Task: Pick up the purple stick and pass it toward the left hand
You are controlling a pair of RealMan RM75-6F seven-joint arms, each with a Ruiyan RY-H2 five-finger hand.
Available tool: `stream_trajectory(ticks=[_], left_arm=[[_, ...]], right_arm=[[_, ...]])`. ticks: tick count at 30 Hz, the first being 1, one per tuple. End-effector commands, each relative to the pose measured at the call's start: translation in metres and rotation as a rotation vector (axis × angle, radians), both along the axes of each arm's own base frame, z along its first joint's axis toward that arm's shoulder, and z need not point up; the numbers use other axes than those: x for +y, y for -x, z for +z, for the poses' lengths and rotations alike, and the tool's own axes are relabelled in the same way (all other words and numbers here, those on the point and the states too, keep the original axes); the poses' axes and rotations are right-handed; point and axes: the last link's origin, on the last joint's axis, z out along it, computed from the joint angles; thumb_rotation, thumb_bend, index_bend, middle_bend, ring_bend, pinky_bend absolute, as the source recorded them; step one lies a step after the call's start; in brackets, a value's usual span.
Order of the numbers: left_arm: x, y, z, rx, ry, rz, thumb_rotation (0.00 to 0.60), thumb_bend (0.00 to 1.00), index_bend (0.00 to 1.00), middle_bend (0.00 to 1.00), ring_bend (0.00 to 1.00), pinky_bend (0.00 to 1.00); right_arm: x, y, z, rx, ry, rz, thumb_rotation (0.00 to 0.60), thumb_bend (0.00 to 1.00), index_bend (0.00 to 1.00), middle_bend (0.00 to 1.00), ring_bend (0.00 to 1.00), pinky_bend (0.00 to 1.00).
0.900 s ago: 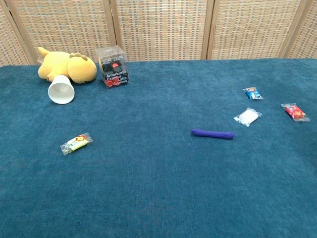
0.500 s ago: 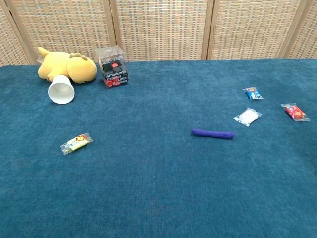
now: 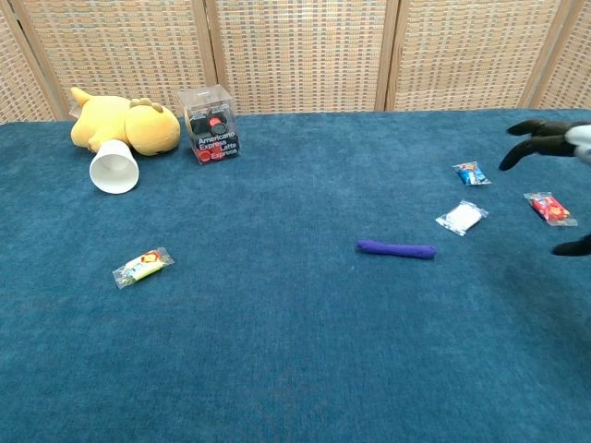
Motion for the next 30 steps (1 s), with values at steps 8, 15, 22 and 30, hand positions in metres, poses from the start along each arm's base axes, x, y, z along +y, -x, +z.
stream_trajectory(ticks=[8, 15, 22, 30], left_arm=[[0.012, 0.002, -0.012, 0.028, 0.019, 0.034, 0.6, 0.0, 0.0, 0.0, 0.0, 0.0], [0.015, 0.006, -0.011, 0.03, 0.01, 0.06, 0.6, 0.0, 0.0, 0.0, 0.0, 0.0], [0.016, 0.007, -0.011, 0.031, 0.01, 0.065, 0.6, 0.0, 0.0, 0.0, 0.0, 0.0], [0.015, 0.005, -0.012, 0.032, 0.013, 0.063, 0.6, 0.0, 0.0, 0.0, 0.0, 0.0]], right_arm=[[-0.048, -0.021, -0.061, -0.115, -0.143, -0.139, 0.6, 0.37, 0.38, 0.0, 0.0, 0.0], [-0.06, -0.031, -0.082, -0.102, -0.147, -0.156, 0.6, 0.39, 0.42, 0.0, 0.0, 0.0], [-0.061, -0.037, -0.093, -0.13, -0.158, -0.18, 0.6, 0.42, 0.45, 0.0, 0.0, 0.0], [-0.063, -0.043, -0.108, -0.108, -0.149, -0.175, 0.6, 0.45, 0.47, 0.0, 0.0, 0.0]])
